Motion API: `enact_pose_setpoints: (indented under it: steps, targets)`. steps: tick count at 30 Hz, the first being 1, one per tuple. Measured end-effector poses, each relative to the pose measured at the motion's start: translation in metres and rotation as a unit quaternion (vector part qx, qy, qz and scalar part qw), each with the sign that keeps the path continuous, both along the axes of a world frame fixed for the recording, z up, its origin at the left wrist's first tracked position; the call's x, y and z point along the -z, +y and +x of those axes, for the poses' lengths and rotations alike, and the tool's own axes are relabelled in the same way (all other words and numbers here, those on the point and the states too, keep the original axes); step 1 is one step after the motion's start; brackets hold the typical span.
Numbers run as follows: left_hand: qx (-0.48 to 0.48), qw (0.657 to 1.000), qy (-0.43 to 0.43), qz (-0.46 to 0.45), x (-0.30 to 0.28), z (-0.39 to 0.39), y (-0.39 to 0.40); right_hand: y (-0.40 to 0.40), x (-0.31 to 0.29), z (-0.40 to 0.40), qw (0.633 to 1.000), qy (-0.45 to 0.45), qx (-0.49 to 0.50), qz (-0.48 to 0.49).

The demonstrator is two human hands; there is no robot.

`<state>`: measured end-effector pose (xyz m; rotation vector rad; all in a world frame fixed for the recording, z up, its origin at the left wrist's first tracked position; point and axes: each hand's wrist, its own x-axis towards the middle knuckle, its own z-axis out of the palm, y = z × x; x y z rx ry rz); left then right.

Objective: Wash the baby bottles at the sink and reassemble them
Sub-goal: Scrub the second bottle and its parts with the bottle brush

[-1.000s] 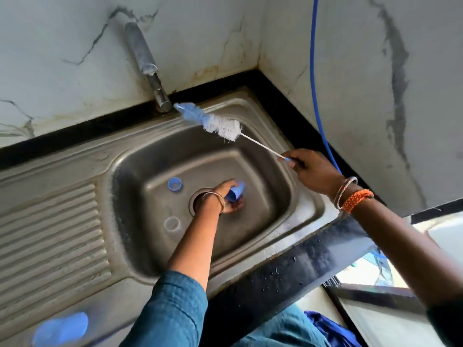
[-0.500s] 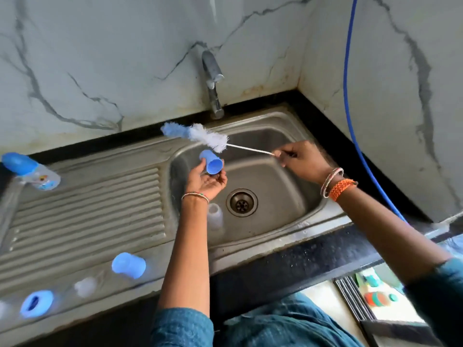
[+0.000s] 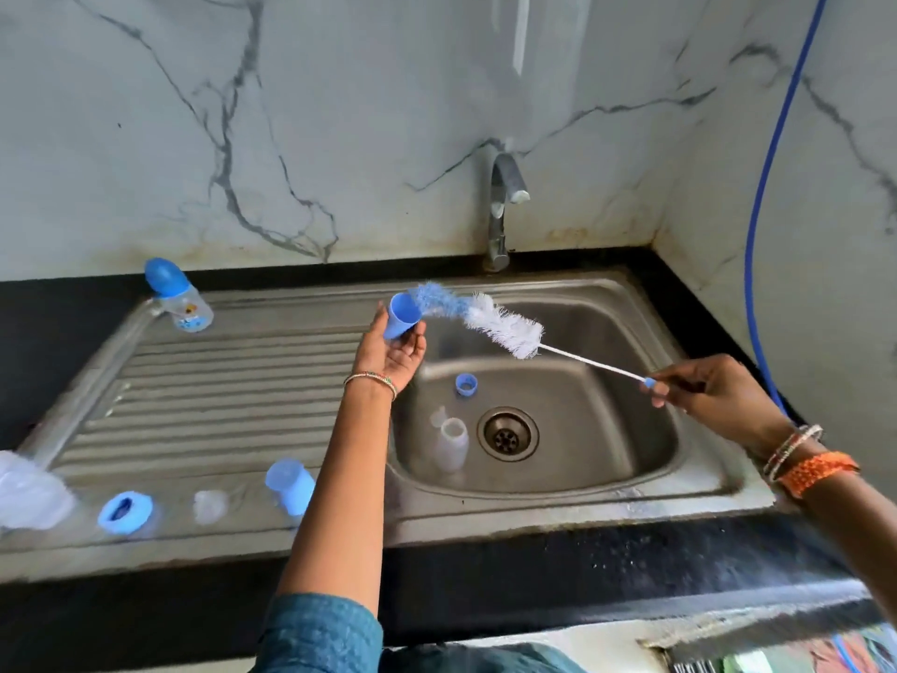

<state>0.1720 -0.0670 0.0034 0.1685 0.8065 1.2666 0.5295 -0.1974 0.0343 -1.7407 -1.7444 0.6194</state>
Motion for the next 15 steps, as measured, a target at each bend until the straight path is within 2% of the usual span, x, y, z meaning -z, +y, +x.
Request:
enact_pose_setpoints:
  steps: [9, 15]
  targets:
    - [0.035, 0.987, 0.156, -0.023, -0.006, -0.002, 0.005, -0.018, -0.003, -0.017, 0.991, -0.079, 0.049, 0.096]
    - [0.061, 0.976, 0.198, -0.073, -0.002, 0.002, 0.010, -0.022, -0.024, -0.026, 0.974, -0.154, 0.023, 0.162]
